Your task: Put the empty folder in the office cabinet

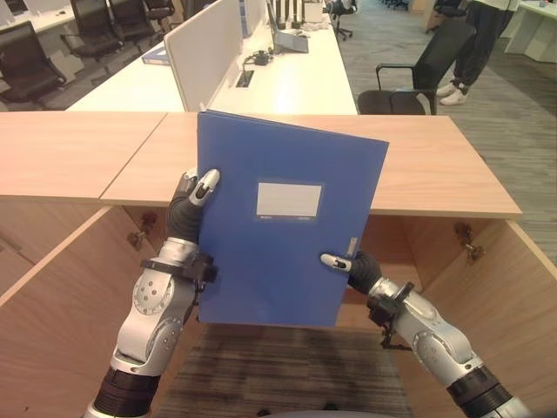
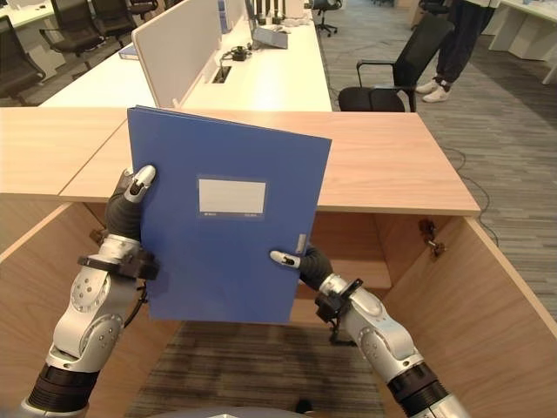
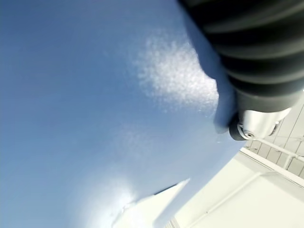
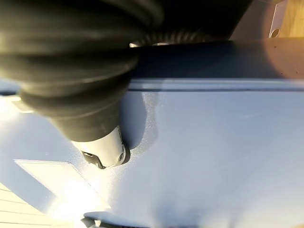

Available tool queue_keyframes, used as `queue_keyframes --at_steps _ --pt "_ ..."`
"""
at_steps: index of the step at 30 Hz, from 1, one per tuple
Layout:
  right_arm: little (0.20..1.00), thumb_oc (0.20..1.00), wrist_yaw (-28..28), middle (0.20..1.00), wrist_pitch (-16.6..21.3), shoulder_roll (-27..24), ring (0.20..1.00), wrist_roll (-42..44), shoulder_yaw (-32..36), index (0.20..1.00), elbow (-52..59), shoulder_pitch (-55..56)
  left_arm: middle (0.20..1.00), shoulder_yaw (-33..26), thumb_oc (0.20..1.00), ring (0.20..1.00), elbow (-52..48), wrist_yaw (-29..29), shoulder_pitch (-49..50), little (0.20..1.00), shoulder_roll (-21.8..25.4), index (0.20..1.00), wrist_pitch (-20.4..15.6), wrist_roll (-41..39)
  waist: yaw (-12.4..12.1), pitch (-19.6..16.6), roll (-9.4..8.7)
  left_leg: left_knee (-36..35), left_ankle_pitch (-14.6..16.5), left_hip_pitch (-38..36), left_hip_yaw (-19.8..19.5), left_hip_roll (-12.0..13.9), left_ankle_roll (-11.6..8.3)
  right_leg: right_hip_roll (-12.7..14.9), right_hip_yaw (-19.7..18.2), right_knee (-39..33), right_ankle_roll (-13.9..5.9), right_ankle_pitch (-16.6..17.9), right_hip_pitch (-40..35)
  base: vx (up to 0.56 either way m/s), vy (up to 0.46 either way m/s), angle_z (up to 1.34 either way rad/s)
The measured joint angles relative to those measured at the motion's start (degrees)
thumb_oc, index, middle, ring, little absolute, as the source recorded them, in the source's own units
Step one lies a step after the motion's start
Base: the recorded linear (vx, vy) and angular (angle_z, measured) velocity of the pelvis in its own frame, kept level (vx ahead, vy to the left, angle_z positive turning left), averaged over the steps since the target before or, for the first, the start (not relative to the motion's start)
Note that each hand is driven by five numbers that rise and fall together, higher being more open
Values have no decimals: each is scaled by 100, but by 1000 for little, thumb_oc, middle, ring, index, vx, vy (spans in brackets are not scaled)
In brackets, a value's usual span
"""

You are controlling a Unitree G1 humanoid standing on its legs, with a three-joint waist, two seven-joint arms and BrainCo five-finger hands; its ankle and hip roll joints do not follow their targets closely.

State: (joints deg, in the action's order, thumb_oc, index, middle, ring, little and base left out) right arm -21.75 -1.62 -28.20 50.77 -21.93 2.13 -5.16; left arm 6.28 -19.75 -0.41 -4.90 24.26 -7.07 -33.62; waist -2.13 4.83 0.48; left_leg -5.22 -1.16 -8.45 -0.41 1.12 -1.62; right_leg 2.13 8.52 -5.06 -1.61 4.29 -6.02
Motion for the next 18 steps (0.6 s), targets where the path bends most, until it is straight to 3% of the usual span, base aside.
queue_keyframes --at_steps 7,9,10,11,18 --pt "200 200 0 200 -30 4 200 0 9 200 0 0 200 0 200 200 0 -31 0 200 -6 200 -19 0 1 -1 -2 0 0 0 0 0 0 0 0 0 0 0 0 0 0 0" --pt "200 200 -1 200 -35 0 200 -3 11 200 0 0 551 -4 551 551 0 -53 0 551 -4 551 -18 0 0 -2 -4 0 0 1 0 0 0 0 0 0 0 0 0 0 0 0" --pt "200 200 0 200 -35 0 200 -4 15 200 0 0 671 -6 671 671 0 -63 0 671 0 671 -16 0 0 -3 -4 0 0 1 0 0 0 0 0 0 0 0 0 0 0 0" --pt "200 200 -3 200 -40 -42 200 -20 61 200 0 4 1000 -17 1000 1000 0 -125 3 1000 9 1000 2 -16 -1 -4 -7 0 0 0 0 0 0 0 -1 0 0 0 0 0 0 0" --pt "200 200 -254 200 -44 -55 200 -554 432 200 40 127 1000 -179 1000 1000 1 -589 221 1000 62 1000 46 -90 23 -8 -12 0 1 2 2 1 1 -1 -3 0 1 -1 4 9 1 0"
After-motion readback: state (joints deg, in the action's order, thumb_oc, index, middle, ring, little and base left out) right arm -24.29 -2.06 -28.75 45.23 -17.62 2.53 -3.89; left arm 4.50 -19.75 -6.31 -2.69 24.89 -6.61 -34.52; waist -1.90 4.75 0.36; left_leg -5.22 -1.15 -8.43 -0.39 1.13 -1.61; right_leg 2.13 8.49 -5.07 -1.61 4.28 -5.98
